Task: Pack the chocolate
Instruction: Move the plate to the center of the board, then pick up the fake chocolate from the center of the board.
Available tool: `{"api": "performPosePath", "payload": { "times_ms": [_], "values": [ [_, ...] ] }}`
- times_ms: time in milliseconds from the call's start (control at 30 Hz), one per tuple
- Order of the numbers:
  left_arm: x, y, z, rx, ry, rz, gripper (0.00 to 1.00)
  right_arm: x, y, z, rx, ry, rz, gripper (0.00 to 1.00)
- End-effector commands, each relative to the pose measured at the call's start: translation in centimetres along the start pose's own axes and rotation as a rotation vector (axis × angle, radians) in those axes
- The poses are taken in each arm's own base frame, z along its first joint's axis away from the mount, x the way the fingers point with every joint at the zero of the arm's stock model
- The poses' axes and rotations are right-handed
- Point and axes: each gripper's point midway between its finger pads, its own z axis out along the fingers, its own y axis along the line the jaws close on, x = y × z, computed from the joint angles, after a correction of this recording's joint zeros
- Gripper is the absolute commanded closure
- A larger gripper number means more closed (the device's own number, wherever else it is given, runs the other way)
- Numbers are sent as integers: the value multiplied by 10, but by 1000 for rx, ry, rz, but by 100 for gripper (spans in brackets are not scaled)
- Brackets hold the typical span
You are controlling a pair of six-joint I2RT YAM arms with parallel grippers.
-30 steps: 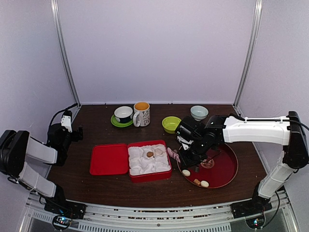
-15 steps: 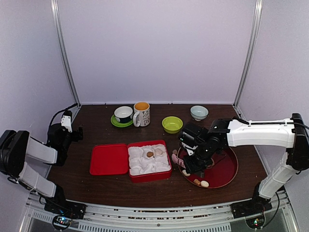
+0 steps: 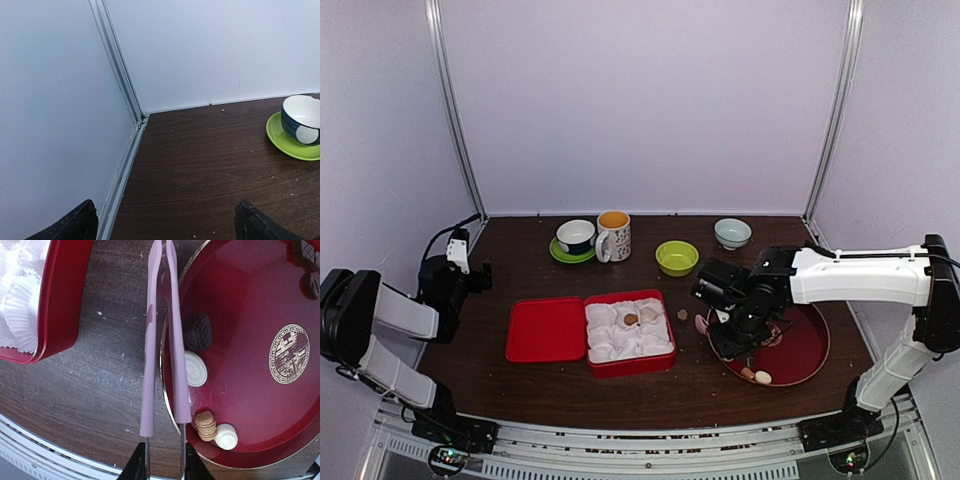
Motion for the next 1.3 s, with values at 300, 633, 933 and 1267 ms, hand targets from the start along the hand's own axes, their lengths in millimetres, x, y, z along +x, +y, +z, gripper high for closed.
{"api": "performPosePath", "payload": {
  "times_ms": [300,633,933,1267],
  "values": [
    [-16,5,2,-14,-60,-15,2,-36,14,-17,-26,-123,-30,75],
    [-16,6,2,-14,-61,-15,2,-48,15,-17,6,-147,-46,67],
    [-17,6,2,-15,-62,-15,2,-52,18,-9,27,-134,-63,64],
    [-16,5,2,-14,-61,-15,2,-53,18,0,52,-121,-76,61]
  ]
}}
